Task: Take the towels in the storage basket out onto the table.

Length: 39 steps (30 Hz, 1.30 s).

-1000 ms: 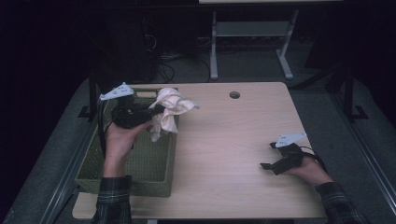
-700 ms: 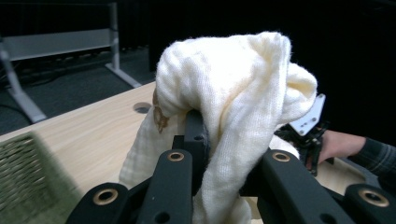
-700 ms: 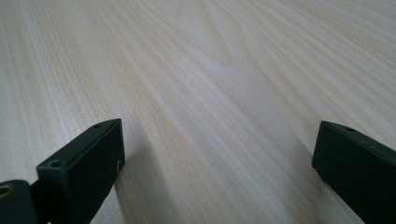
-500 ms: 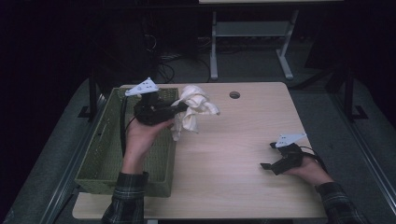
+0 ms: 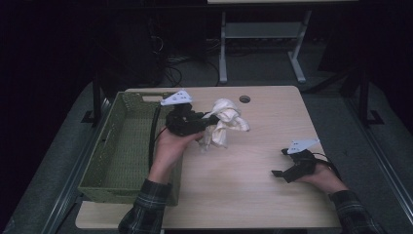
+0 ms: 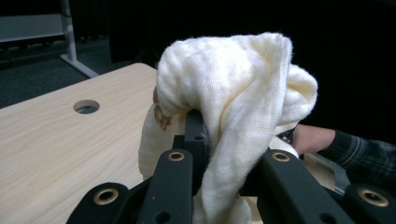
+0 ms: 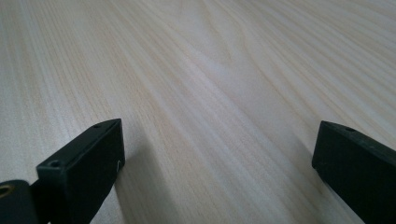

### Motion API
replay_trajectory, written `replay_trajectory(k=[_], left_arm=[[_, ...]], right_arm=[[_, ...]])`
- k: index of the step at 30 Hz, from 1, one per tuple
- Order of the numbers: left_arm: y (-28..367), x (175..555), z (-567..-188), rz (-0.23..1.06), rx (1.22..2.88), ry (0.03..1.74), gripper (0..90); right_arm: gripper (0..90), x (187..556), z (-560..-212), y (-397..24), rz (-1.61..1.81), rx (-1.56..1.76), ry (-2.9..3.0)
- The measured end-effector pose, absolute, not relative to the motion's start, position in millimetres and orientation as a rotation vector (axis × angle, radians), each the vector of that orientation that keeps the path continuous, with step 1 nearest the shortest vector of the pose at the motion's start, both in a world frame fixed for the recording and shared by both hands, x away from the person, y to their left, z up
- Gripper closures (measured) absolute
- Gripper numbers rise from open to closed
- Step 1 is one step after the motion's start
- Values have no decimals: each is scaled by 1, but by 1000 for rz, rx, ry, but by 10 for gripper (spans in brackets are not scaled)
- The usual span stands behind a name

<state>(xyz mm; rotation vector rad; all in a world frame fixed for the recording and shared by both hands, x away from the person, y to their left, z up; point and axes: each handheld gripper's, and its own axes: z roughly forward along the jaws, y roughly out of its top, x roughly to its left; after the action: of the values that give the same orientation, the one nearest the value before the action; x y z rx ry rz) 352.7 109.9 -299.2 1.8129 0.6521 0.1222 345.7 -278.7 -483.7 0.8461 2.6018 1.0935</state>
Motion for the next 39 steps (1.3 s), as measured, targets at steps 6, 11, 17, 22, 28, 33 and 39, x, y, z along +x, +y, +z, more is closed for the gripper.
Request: replay_trajectory(k=[6, 11, 17, 22, 28, 33, 39], left_arm=[[91, 352, -311, 105, 1830, 639, 785], [70, 350, -327, 77, 1870, 623, 784], [51, 346, -344, 80, 1903, 618, 784], [40, 345, -356, 84, 1938, 614, 784], [27, 345, -377, 87, 1978, 614, 784], [23, 349, -399, 94, 2018, 651, 784], [20, 353, -421, 95, 2057, 688, 782]], right_arm=[[18, 346, -484, -279, 1093, 844, 2601], [18, 346, -484, -279, 1093, 844, 2601], [18, 346, -484, -279, 1094, 844, 2601], [18, 346, -484, -279, 1093, 843, 2602], [18, 346, -484, -279, 1093, 843, 2602], [18, 346, -484, -279, 1093, 844, 2602], [18, 346, -484, -279, 1092, 844, 2602]])
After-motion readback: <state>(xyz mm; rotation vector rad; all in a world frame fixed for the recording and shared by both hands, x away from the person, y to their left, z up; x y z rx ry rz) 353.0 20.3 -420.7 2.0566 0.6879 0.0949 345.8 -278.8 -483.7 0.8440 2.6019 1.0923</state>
